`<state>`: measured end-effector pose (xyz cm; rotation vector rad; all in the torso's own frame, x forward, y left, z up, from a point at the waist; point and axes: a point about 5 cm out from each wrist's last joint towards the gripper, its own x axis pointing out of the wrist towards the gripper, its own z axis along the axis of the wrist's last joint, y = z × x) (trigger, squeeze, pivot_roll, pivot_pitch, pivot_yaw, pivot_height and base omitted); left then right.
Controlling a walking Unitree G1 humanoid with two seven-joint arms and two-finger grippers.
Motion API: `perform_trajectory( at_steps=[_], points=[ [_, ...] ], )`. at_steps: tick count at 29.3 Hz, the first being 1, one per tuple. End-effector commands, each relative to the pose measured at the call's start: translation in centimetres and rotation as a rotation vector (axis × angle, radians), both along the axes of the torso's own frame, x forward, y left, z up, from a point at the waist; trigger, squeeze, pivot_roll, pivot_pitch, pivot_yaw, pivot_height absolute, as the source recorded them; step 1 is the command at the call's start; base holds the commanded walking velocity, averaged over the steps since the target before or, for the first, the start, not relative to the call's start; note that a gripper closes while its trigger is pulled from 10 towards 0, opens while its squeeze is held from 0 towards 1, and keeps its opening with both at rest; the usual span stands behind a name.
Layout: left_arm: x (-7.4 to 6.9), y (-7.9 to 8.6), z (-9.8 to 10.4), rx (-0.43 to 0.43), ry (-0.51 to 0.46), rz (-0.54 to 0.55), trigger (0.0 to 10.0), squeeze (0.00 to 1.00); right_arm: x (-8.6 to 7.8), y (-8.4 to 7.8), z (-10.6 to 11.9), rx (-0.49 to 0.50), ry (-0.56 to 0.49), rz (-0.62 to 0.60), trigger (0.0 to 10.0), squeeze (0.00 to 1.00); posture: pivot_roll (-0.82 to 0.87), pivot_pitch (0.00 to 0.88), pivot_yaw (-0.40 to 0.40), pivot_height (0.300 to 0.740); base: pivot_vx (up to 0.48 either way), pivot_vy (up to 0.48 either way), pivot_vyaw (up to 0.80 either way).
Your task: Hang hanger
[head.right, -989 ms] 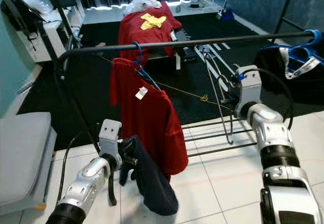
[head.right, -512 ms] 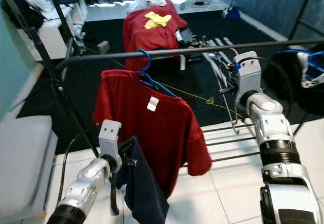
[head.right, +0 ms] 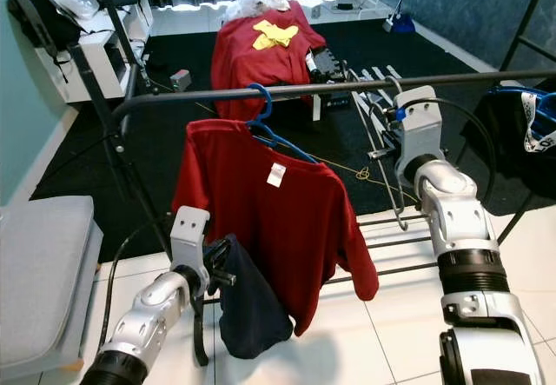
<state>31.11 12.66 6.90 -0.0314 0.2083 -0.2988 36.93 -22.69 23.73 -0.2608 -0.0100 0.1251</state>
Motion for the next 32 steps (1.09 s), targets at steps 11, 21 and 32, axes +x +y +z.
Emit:
perform_trajectory(
  at_steps=[11, 21, 32],
  points=[
    [-0.1, 0.6, 0.1, 0.033, -0.007, 0.002, 10.0, 0.0, -1.2, 2.3, 1.6, -0.052, -0.082, 0.056, 10.0, 0.0, -0.01, 0.033, 0.021, 0.74, 0.0, 0.0, 0.0],
    [0.1, 0.5, 0.2, 0.035, -0.012, 0.0, 10.0, 0.0, -1.2, 2.1, 3.5, -0.002, -0.138, 0.033, 10.0, 0.0, -0.01, 0.033, 0.02, 0.74, 0.0, 0.0, 0.0],
    [0.0, 0.3, 0.3, 0.05, -0.021, -0.018, 10.0, 0.0, 0.6, 0.5, 1.7, 0.039, -0.036, 0.018, 10.0, 0.0, 0.0, 0.049, 0.02, 0.74, 0.0, 0.0, 0.0]
  ],
)
